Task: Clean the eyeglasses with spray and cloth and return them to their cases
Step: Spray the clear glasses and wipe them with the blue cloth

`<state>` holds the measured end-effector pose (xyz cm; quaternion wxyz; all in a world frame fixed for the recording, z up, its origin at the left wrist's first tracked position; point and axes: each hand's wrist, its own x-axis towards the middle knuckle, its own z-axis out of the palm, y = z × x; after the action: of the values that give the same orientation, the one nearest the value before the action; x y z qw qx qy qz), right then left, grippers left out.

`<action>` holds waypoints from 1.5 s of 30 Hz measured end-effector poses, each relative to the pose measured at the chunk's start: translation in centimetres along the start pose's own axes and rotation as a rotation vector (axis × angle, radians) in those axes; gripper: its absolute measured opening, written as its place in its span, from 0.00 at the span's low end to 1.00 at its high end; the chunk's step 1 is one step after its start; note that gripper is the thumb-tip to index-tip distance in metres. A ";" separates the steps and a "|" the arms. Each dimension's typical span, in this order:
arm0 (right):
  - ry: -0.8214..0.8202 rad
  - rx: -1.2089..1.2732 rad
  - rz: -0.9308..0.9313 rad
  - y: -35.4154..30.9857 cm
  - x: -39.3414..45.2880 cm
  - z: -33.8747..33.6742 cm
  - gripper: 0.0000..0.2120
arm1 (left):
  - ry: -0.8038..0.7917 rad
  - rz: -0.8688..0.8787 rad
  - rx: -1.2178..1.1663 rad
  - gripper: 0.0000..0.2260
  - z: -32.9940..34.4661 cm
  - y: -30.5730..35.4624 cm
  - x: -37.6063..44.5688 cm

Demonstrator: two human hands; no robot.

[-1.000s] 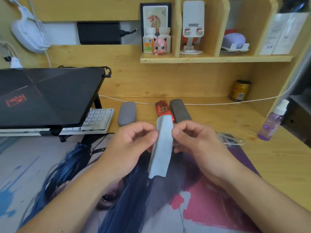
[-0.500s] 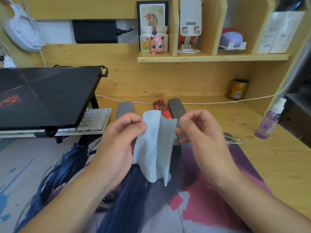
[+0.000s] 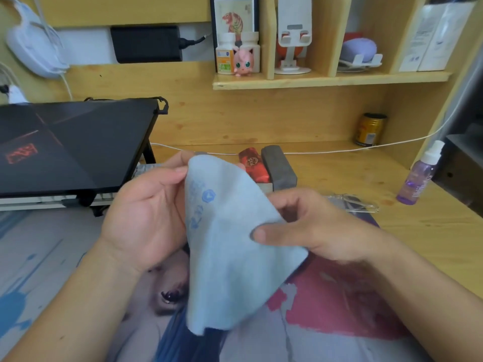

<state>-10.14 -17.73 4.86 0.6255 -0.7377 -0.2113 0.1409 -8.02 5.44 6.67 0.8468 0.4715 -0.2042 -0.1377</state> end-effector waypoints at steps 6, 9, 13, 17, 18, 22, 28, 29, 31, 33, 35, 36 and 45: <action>-0.142 0.220 0.070 -0.8 -1.5 -2.8 0.14 | 0.334 0.034 0.374 0.04 0.2 0.0 0.5; -0.080 0.226 0.148 -0.3 -1.2 -4.2 0.15 | 0.353 -0.126 0.450 0.06 0.2 0.3 0.1; -0.126 0.421 0.220 -0.7 -1.8 -5.3 0.20 | 0.241 -0.208 0.375 0.04 0.6 2.0 -1.0; -0.144 0.147 0.403 -0.3 -1.3 -5.3 0.18 | 0.252 -0.372 0.667 0.11 -0.5 0.9 -0.5; -0.098 -0.042 0.480 0.0 -1.2 -5.1 0.16 | 0.225 -0.439 0.849 0.11 -1.0 0.2 -0.4; 0.216 -0.546 0.599 0.0 -1.4 -5.4 0.13 | 0.109 -0.557 1.367 0.09 -2.6 -1.3 0.1; 0.747 -1.055 0.461 0.3 -1.7 -10.9 0.10 | 0.568 0.206 1.268 0.10 -2.5 -1.7 1.7; 0.758 -1.090 0.484 0.7 -1.9 -11.6 0.08 | 0.570 0.251 1.242 0.10 -2.3 -2.5 1.8; 0.792 -1.087 0.483 1.1 -2.1 -12.3 0.07 | 0.522 0.287 1.264 0.10 -1.8 -4.5 1.8; 0.804 -1.057 0.462 1.0 -2.2 -12.5 0.07 | 0.470 0.332 1.310 0.11 -1.2 -5.9 1.7; 0.754 -1.035 0.496 0.8 -2.4 -12.5 0.05 | 0.441 0.429 1.342 0.10 -0.3 -6.1 1.7; 0.717 -1.023 0.543 0.7 -2.7 -12.6 0.04 | 0.430 0.495 1.349 0.09 0.3 -5.7 1.9; 0.547 -0.760 0.913 1.7 -4.0 -13.8 0.12 | 0.447 0.538 1.362 0.07 3.5 -7.4 5.0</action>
<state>-6.82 -31.83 5.41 0.2298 -0.9322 0.2550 0.1151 -5.60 -3.15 3.08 0.3947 0.8399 -0.1757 0.3284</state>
